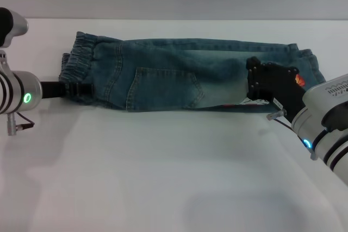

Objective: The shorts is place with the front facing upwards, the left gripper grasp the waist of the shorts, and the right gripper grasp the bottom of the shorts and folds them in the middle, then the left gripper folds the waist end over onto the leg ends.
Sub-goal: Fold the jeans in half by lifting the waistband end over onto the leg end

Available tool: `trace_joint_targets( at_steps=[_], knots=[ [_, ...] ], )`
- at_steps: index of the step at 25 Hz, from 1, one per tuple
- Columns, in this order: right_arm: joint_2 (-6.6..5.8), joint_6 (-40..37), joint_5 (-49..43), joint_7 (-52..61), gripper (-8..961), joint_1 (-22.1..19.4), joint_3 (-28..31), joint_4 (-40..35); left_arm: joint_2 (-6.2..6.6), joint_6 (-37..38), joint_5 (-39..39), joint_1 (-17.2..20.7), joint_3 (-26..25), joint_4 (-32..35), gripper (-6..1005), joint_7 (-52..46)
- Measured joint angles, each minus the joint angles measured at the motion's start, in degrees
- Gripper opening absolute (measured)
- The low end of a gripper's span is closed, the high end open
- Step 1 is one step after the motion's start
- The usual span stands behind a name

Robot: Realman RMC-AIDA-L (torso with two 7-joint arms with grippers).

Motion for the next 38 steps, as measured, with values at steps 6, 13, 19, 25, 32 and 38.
trace_joint_targets(
  at_steps=[6,13,19,25,32,38],
  knots=[
    [-0.09,0.1,0.0,0.0,0,-0.5,0.3,0.5,-0.04,1.0,-1.8,-0.7,0.0,2.1,828,2.0],
    [-0.09,0.1,0.0,-0.1,-1,-0.8,0.4,0.7,-0.12,1.7,-2.3,-0.8,0.3,2.1,562,2.2],
    [-0.08,0.1,0.0,-0.1,-1,-1.1,0.5,0.7,-0.04,1.6,-3.5,-0.5,0.9,1.5,465,2.2],
    [-0.08,0.1,0.0,-0.1,0,-1.1,0.6,0.5,0.02,1.7,-10.0,2.4,0.9,-3.9,413,5.8],
    [-0.08,0.0,0.0,-0.1,-1,-1.0,1.3,0.3,0.03,1.4,-12.5,5.6,1.5,-12.8,360,6.8],
    [0.22,-0.6,0.2,0.0,0,0.2,2.9,-1.8,0.09,1.2,-15.4,6.8,3.0,-21.1,315,8.2]
  ],
)
